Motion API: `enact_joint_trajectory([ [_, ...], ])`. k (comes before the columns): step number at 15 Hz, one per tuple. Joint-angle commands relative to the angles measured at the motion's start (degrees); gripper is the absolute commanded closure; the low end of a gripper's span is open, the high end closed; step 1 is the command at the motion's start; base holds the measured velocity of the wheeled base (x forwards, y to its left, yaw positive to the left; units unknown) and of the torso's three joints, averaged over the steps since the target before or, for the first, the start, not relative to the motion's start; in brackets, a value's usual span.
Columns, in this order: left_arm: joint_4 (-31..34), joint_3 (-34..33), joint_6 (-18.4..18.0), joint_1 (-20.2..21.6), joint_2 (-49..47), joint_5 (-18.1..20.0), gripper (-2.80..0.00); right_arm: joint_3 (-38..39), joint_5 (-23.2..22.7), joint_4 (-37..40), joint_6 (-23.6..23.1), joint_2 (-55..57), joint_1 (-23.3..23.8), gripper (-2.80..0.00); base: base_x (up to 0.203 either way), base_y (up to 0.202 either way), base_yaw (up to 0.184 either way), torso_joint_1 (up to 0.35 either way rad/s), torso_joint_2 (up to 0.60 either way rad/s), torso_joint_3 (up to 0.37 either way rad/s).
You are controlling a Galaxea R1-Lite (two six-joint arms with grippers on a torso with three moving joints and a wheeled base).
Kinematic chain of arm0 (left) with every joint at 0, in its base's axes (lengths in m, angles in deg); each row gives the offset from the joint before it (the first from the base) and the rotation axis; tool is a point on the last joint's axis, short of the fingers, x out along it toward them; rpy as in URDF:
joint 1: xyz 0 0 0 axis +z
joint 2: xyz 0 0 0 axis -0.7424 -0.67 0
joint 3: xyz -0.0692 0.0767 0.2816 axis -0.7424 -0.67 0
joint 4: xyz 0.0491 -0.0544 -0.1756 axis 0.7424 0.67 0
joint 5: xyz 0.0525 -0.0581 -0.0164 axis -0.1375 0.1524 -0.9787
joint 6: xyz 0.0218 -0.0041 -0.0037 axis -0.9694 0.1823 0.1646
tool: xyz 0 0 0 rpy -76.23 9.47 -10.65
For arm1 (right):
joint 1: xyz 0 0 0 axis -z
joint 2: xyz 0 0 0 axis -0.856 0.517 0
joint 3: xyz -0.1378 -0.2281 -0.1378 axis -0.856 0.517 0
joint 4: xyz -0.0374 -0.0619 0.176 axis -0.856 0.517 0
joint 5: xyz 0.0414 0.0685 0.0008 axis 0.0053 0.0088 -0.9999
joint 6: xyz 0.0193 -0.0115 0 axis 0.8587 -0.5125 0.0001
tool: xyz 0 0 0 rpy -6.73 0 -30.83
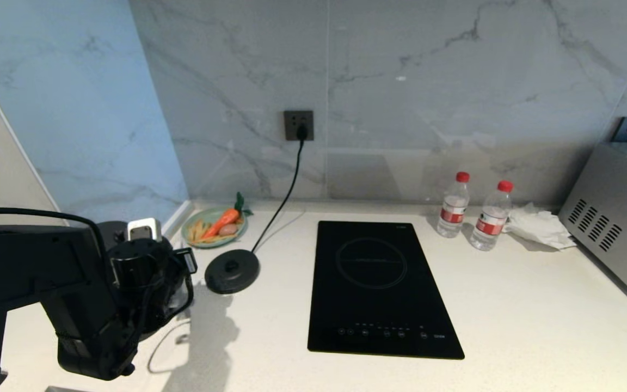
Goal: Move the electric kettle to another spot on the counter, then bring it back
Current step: Place it by the sink
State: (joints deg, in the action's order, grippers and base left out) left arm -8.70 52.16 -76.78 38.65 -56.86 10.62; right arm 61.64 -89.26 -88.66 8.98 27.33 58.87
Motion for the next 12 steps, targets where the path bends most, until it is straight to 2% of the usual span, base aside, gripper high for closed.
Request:
enact_joint_trajectory([
  [1,-0.1,-3.1,1.6,-0.3,-0.8,-0.1,0.0,0.0,0.0,0.0,0.0,0.1,0.0,0.0,0.0,0.0,0.0,0.0,0.0,0.0],
  [4,-0.1,-5.1,2.7,-0.5,-1.8,0.0,0.0,0.0,0.0,0.1,0.0,0.1,0.0,0.0,0.0,0.0,0.0,0.0,0.0,0.0],
  [10,-0.1,0.2,0.7,-2.1,-2.1,-0.6,0.0,0.0,0.0,0.0,0.0,0.1,0.0,0.0,0.0,0.0,0.0,0.0,0.0,0.0],
  [12,-0.1,0.1,0.9,-2.5,-1.5,-0.4,0.0,0.0,0.0,0.0,0.0,0.1,0.0,0.0,0.0,0.0,0.0,0.0,0.0,0.0],
])
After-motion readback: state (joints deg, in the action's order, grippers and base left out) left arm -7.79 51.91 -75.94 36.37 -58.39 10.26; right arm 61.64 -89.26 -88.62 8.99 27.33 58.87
